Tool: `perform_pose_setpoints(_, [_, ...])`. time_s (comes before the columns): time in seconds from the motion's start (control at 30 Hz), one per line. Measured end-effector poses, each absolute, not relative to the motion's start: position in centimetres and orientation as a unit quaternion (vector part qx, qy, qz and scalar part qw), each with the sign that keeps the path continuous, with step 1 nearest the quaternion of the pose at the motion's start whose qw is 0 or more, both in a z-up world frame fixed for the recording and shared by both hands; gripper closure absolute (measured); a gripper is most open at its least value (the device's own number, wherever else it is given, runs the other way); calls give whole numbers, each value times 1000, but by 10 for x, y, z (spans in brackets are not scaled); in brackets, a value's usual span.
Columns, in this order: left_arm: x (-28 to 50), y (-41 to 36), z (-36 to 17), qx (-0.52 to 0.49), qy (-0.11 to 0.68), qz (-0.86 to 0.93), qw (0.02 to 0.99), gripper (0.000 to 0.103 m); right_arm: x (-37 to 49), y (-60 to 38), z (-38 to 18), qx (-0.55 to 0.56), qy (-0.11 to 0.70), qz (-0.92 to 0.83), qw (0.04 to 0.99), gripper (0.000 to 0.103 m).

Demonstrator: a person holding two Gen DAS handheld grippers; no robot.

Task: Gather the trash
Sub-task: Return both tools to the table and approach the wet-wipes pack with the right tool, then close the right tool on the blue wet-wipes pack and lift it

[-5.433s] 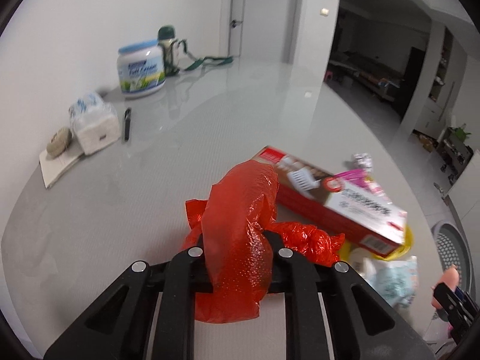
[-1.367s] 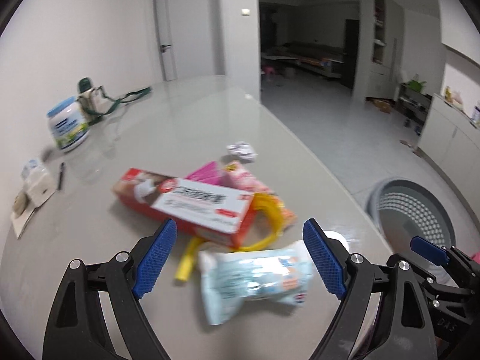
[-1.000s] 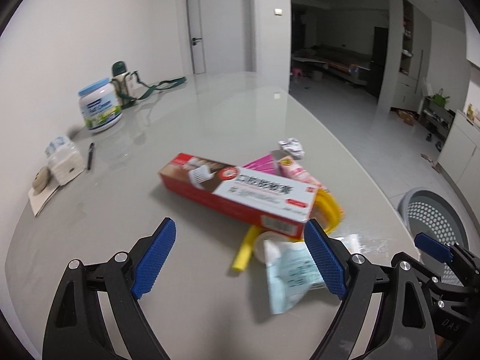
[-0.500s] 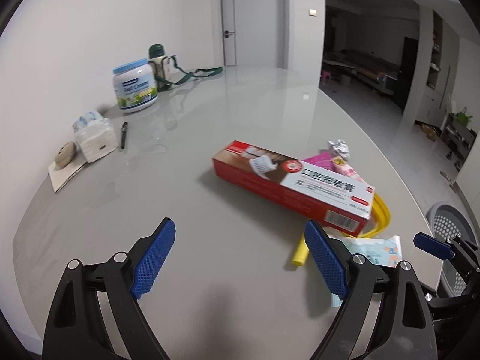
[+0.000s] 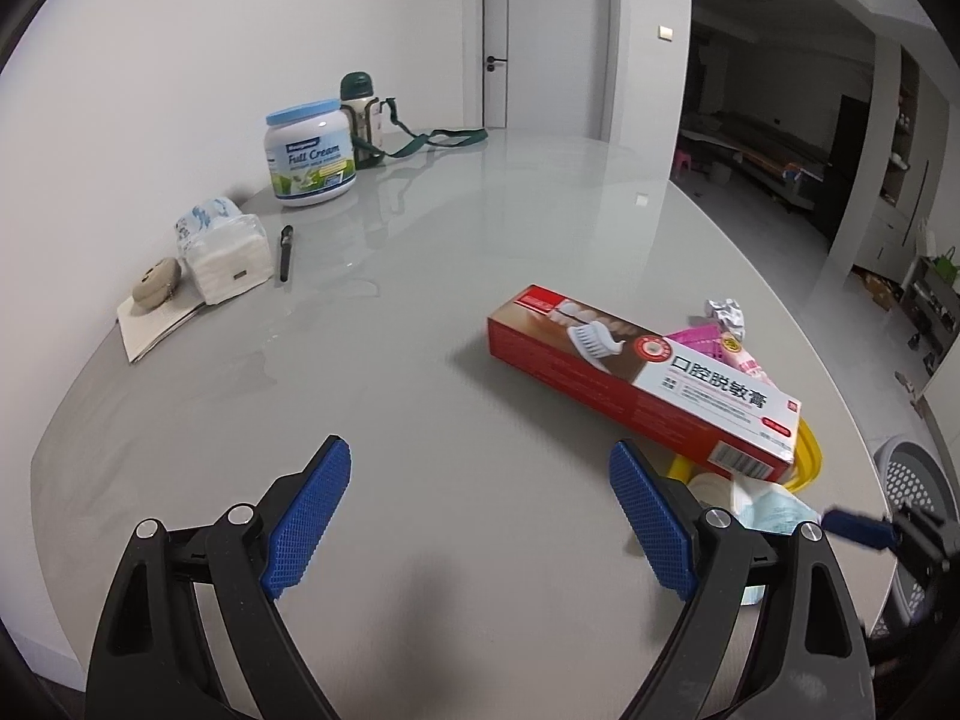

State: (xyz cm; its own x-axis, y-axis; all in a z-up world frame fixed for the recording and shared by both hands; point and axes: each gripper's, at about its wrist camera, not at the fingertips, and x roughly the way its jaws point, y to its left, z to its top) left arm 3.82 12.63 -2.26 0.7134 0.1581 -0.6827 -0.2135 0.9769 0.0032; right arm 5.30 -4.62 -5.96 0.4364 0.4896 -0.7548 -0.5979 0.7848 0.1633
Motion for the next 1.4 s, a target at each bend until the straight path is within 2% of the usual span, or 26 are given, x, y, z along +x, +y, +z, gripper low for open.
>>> perform_pose_setpoints(0.23, [40, 131, -26, -44, 369, 100, 923, 17, 34, -37, -55, -51, 421, 342, 839, 31])
perform_pose_setpoints(0.47, [39, 134, -26, -47, 369, 98, 923, 17, 52, -35, -57, -62, 417, 333, 843, 31])
perform_pose_setpoints(0.83, [37, 142, -24, -55, 367, 107, 922, 17, 41, -26, -60, -48, 444, 370, 814, 31])
perform_pose_setpoints(1.07, [35, 145, -24, -58, 365, 109, 923, 17, 42, -23, -50, -46, 422, 357, 832, 31])
perform_pose_setpoints(1.4, [31, 150, -23, -60, 365, 114, 922, 17, 62, 1, -68, -66, 438, 358, 822, 31])
